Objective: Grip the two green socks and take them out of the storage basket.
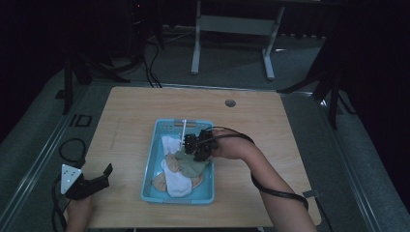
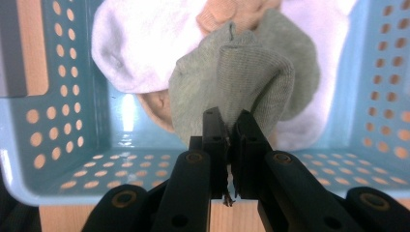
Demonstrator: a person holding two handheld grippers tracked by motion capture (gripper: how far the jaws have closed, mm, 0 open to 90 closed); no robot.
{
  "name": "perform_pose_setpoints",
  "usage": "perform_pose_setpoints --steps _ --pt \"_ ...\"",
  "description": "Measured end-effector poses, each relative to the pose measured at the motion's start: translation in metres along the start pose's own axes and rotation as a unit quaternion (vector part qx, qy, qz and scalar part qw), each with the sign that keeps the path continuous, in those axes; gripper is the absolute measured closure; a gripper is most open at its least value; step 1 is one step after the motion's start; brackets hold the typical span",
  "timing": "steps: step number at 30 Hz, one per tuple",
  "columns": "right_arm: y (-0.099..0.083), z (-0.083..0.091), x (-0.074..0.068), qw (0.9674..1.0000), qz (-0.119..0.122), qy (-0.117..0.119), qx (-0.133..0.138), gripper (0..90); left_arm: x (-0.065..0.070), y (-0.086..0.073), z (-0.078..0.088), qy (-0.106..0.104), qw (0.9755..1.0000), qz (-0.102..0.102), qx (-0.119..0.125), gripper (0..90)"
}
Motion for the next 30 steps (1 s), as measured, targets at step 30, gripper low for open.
perform_pose_setpoints --steps 30 --pt "-0.112 0.079 0.023 0.9926 -0.104 -0.060 0.022 85.5 0.001 0.000 -0.001 0.002 1.0000 -0.002 -0.005 0.0"
Point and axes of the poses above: each handheld gripper's, and its own axes: z roughly backward along the jaws, y roughly out of its top, x roughly to its right, the point moved 3 cm from there along -z, roughly forward along the jaws, and after that the axes turned 4 degrees about x, right-handed, at the moved point
